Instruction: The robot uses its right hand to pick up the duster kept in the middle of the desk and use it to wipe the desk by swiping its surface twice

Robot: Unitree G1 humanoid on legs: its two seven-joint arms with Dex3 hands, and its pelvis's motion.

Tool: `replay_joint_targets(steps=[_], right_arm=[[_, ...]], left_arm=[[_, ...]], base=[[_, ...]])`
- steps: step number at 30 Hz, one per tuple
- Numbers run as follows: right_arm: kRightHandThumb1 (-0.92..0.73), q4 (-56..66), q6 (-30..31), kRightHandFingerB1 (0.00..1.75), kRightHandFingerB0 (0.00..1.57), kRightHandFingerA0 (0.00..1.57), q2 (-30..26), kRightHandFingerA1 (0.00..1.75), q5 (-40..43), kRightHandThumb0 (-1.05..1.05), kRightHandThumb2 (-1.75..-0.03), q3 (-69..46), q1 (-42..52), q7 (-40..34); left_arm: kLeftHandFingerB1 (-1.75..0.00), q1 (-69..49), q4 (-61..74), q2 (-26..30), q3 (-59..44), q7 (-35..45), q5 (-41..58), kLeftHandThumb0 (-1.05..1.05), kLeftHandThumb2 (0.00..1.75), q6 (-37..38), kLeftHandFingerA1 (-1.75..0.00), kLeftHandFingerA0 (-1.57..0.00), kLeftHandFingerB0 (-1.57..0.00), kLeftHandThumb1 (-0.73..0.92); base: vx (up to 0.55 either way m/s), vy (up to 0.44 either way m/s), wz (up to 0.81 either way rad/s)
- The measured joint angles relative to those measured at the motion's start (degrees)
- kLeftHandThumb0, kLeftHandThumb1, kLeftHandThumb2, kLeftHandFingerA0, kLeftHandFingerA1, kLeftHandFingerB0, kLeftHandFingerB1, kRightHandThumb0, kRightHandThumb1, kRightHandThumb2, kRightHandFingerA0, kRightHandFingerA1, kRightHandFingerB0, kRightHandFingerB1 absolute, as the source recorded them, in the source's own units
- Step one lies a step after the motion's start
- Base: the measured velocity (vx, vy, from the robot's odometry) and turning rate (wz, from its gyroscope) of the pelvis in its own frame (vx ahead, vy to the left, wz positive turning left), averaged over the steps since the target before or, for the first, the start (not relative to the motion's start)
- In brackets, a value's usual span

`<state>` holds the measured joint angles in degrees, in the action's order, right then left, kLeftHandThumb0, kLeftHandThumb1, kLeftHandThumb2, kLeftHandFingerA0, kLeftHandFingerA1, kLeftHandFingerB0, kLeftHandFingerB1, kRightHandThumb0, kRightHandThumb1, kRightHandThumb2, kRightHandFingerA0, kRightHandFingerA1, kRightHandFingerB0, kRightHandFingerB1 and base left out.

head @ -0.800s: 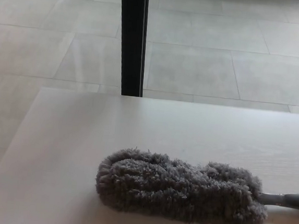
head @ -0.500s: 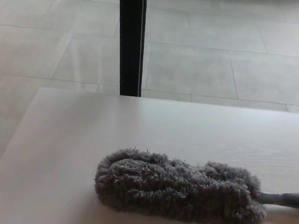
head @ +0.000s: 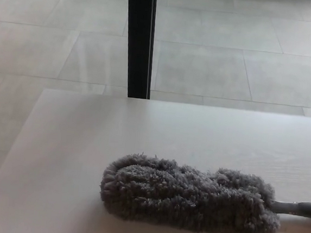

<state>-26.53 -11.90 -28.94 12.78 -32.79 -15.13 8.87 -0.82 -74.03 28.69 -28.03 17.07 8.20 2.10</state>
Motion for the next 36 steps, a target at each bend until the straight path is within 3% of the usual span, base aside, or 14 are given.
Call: replay_joint_targets(steps=[8,9,11,12,16,17,18,19,24,25,26,29,30,36], right_arm=[[-0.84,12.0,2.2,0.28,0.2,0.17,2.2,0.37,-3.2,-0.89,-0.67,15.3,-8.2,0.8],[-0.85,12.4,2.3,0.28,0.2,0.18,2.4,0.38,-3.6,-0.84,-0.66,17.0,-8.7,1.0],[-0.85,13.4,2.5,0.28,0.2,0.18,3.0,0.38,-5.0,-0.84,-0.66,21.6,-9.8,1.5],[-0.84,13.8,2.6,0.29,0.23,0.21,3.4,0.39,-5.7,-0.83,-0.66,23.9,-10.1,1.8],[-0.85,14.7,2.8,0.28,0.19,0.18,4.4,0.4,-8.1,-0.84,-0.67,30.8,-10.4,2.7],[-0.85,15.1,3.0,0.28,0.18,0.2,4.7,0.41,-9.0,-0.83,-0.68,33.3,-10.4,3.0],[-0.85,15.6,3.1,0.28,0.18,0.2,4.9,0.41,-10.1,-0.83,-0.68,36.2,-10.4,3.4],[-0.85,15.7,3.1,0.28,0.18,0.17,5.1,0.43,-10.7,-0.83,-0.67,37.6,-10.4,3.6],[-0.86,15.7,3.1,0.3,0.17,0.17,6.1,0.48,-14.5,-0.86,-0.67,46.3,-10.4,4.5],[-0.86,15.7,3.1,0.29,0.17,0.18,6.2,0.46,-15.6,-0.86,-0.68,48.3,-10.4,4.7],[-0.85,15.7,3.1,0.28,0.18,0.18,6.2,0.45,-16.3,-0.85,-0.67,49.6,-10.4,4.8],[-0.86,15.6,3.1,0.29,0.17,0.16,6.2,0.46,-18.8,-0.85,-0.68,53.5,-10.4,5.3],[-0.86,15.6,3.2,0.28,0.16,0.17,6.2,0.45,-19.7,-0.83,-0.67,54.7,-10.4,5.4],[-0.81,14.9,3.2,0.3,0.18,0.2,6.0,0.49,-24.4,-0.79,-0.66,59.5,-10.5,5.5]], left_arm=[[-0.42,1.0,-0.1,0.0,-0.1,0.3,0.1,-0.73,0.66,0.0,-0.58,-0.42,-0.36,0.88],[-0.55,1.1,-0.1,0.0,-0.2,0.3,0.1,-0.71,1.07,0.0,-0.64,-0.41,-0.33,0.68],[-0.55,1.3,-0.1,0.0,-0.2,0.5,0.1,-0.71,1.07,0.0,-0.64,-0.41,-0.33,0.68],[-0.42,1.3,-0.1,0.0,-0.2,0.6,0.1,-0.74,0.66,0.0,-0.56,-0.42,-0.35,0.89],[-0.4,1.7,-0.1,0.0,-0.2,0.9,0.1,-0.75,0.66,0.0,-0.53,-0.43,-0.35,0.89],[-0.53,1.8,-0.1,0.0,-0.2,1.0,0.1,-0.72,1.08,0.0,-0.61,-0.38,-0.29,0.69],[-0.53,1.9,-0.1,0.0,-0.2,1.2,0.1,-0.72,1.08,0.0,-0.61,-0.38,-0.29,0.69],[-0.42,2.0,-0.1,0.0,-0.2,1.2,0.1,-0.73,0.66,0.0,-0.53,-0.44,-0.4,0.89],[-0.47,2.4,-0.1,0.0,-0.7,2.0,0.3,-0.84,0.86,0.0,-0.6,-0.39,-0.35,0.71],[-0.41,2.4,-0.1,0.0,-0.9,2.3,0.5,-0.79,0.66,0.0,-0.56,-0.4,-0.37,0.84],[-0.46,2.5,-0.1,-0.1,-1.5,2.6,0.7,-0.85,0.81,0.1,-0.59,-0.36,-0.32,0.67],[-0.45,3.2,0.5,-0.6,-4.3,4.3,2.4,-0.87,0.8,0.2,-0.59,-0.35,-0.31,0.65],[-0.4,3.5,0.9,-0.8,-5.1,5.0,3.0,-0.81,0.64,0.3,-0.56,-0.39,-0.37,0.78],[-0.4,4.6,1.8,-1.6,-6.4,7.5,4.4,-0.83,0.64,0.5,-0.58,-0.33,-0.31,0.79]], base=[[0.0,0.0,0.0],[0.0,0.0,0.0],[0.0,0.0,0.0],[0.0,0.0,0.0],[0.0,0.0,0.0],[0.0,0.0,0.0],[0.0,0.0,0.0],[0.0,0.0,0.0],[0.0,0.0,0.0],[0.0,0.0,0.0],[0.0,0.0,0.0],[0.0,0.0,0.0],[0.0,0.0,0.0],[0.0,0.0,0.0]])
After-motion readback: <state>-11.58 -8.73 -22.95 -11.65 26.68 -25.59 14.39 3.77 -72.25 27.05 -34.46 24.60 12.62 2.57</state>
